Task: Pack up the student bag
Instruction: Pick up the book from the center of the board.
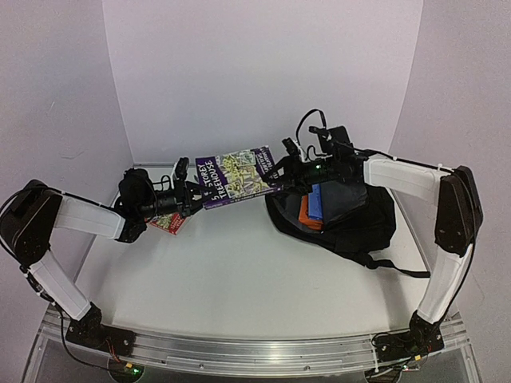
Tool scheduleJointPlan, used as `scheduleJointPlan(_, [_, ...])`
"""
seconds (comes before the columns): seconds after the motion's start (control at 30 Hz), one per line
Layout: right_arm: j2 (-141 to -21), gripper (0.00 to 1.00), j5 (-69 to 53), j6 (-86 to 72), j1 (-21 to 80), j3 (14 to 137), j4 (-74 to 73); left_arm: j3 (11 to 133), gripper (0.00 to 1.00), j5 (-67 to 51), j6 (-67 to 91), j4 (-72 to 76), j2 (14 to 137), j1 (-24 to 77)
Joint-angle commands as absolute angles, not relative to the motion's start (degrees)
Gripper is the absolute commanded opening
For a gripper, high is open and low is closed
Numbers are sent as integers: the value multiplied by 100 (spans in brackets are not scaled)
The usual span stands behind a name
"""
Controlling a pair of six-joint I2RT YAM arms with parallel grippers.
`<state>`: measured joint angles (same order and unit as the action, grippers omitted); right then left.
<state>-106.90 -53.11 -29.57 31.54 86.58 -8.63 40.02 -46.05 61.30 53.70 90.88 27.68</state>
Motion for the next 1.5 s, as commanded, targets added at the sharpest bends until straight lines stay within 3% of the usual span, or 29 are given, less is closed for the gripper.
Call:
scheduleJointPlan(0.0, [-10337, 74, -2760, -1951, 2910, 9012, -1789, 4034, 0, -4224, 5872, 5271, 8688, 2761])
scheduleJointPlan(0.07, [-10445, 72, -1552, -1634, 2910, 9187, -2243, 4055, 0, -4177, 5818, 5149, 8645, 2759])
scheduleJointPlan(0.3, [-11152, 63, 862, -1146, 2923, 9562, -2929, 4094, 0, -4141, 5656, 4812, 8544, 2761])
scheduleJointPlan(0.67, [-12002, 57, 2159, -752, 2907, 9831, -3095, 4094, 0, -4077, 5485, 4511, 8368, 2765])
scheduleJointPlan(0.83, [-12257, 54, 2356, -691, 2821, 9814, -3076, 4026, 0, -4034, 5467, 4466, 8294, 2761])
scheduleJointPlan(0.97, [-12432, 45, 2275, -695, 2727, 9814, -3073, 4035, 0, -4021, 5430, 4387, 8261, 2765])
scheduleJointPlan(1.07, [-12533, 33, 2125, -737, 2683, 9831, -3076, 4050, 0, -4005, 5399, 4315, 8223, 2761])
scheduleJointPlan(1.23, [-12628, 1, 1829, -757, 2661, 9911, -3122, 4069, 0, -4000, 5332, 4182, 8162, 2759])
scheduleJointPlan(1.47, [-12381, 0, 542, -735, 2788, 9977, -3164, 4095, 0, -3986, 5259, 4072, 8207, 2765])
